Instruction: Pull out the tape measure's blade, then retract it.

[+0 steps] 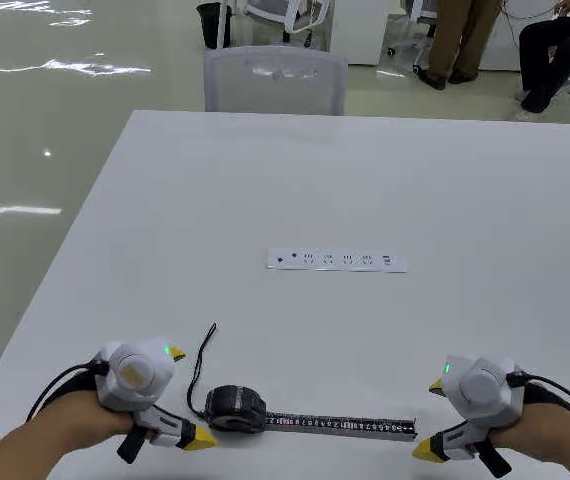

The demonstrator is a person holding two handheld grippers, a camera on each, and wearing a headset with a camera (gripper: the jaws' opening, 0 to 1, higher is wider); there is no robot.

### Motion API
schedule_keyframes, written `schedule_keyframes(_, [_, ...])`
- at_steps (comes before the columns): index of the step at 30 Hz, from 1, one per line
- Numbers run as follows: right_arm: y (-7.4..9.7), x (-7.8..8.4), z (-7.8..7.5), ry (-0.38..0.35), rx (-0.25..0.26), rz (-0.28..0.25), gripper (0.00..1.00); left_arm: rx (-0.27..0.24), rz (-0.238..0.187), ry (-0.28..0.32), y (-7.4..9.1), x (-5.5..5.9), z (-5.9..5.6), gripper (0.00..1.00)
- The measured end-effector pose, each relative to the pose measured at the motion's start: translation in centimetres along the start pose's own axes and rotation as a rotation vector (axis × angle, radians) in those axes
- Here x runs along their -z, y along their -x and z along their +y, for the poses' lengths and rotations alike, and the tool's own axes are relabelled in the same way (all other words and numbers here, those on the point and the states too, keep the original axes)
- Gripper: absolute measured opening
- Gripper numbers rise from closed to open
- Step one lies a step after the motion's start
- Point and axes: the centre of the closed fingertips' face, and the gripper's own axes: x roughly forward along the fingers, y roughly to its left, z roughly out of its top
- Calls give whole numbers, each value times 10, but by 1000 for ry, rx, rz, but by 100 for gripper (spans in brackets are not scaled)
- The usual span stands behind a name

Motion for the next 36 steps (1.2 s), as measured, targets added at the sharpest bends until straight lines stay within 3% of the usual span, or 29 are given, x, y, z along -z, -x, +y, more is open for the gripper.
schedule_keyframes(1, [2, 0, 3, -5, 0, -9, 69, -17, -5, 10, 4, 3, 1, 95])
schedule_keyframes(2, [3, 4, 7, -4, 9, -1, 72, -36, -36, 29, 9, 6, 3, 96])
schedule_keyframes(4, [2, 10, 8, -19, 31, -16, 78, -58, -131, 35, 20, -3, 1, 95])
schedule_keyframes(5, [6, 10, 12, -32, 36, -36, 80, -76, -157, 63, 27, -2, 0, 98])
schedule_keyframes(10, [16, 23, 12, -118, 108, -108, 91, -121, -214, 153, 51, 9, -1, 99])
schedule_keyframes(12, [21, 27, 8, -153, 146, -163, 96, -132, -245, 170, 58, 14, -3, 99])
schedule_keyframes(15, [32, 31, 13, -144, 169, -216, 100, -147, -232, 152, 63, 27, -7, 99])
schedule_keyframes(17, [41, 35, 19, -153, 193, -208, 100, -154, -230, 157, 69, 31, -11, 99])
schedule_keyframes(20, [53, 35, 22, -221, 237, -270, 100, -167, -251, 165, 77, 32, -16, 99])
schedule_keyframes(24, [57, 46, 28, -208, 255, -264, 100, -189, -261, 202, 83, 37, -16, 99])
schedule_keyframes(28, [68, 49, 24, -255, 282, -327, 100, -207, -273, 216, 92, 38, -19, 99])
schedule_keyframes(30, [77, 44, 30, -236, 296, -337, 99, -220, -293, 211, 98, 39, -21, 99])
schedule_keyframes(32, [77, 49, 34, -199, 313, -320, 100, -204, -299, 256, 102, 40, -27, 99])
schedule_keyframes(36, [82, 55, 36, -233, 333, -321, 100, -215, -309, 240, 110, 41, -36, 99])
